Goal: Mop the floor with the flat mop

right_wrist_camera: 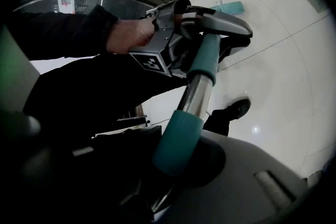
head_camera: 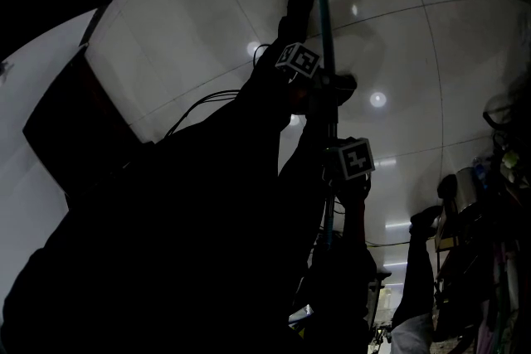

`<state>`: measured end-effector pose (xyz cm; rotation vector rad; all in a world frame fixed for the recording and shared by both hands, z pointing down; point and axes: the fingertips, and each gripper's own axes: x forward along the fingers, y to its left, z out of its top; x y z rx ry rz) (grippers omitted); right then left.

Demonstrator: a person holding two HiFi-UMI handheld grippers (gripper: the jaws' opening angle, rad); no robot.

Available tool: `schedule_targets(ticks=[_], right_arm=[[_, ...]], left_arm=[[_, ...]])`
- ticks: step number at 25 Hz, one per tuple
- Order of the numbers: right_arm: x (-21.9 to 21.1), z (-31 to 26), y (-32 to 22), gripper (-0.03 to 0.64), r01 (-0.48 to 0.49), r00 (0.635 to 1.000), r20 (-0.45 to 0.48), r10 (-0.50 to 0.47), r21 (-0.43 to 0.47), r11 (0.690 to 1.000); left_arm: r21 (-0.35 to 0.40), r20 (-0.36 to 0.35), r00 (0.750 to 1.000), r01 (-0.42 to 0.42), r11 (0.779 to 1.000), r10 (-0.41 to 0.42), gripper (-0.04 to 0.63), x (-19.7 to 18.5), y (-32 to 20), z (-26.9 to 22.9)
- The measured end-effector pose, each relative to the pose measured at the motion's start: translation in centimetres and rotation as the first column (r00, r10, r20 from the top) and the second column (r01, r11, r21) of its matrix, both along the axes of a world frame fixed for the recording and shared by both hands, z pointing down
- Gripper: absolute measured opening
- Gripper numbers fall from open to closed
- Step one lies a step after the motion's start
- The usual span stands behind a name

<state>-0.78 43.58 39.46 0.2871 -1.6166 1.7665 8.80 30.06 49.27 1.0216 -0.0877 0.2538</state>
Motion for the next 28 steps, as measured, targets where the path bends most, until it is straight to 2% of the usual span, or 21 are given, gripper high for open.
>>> schedule_targets(ticks=[8, 28], right_arm=[[0.7, 0.35, 0.15, 0.104, 0.032, 0.999, -0.005, -0.032, 0.005, 0.999], [0.9, 0.49, 0.04, 0.104, 0.03, 1.0, 0.003, -0.03, 0.0, 1.0]], left_arm=[[-0.002, -0.001, 1.0, 0.011, 1.0, -0.011, 0.051, 0.12, -0.15, 0.08], [-0.01, 0.005, 1.0, 0.014, 1.0, -0.014, 0.051, 0.41, -0.06, 0.41]])
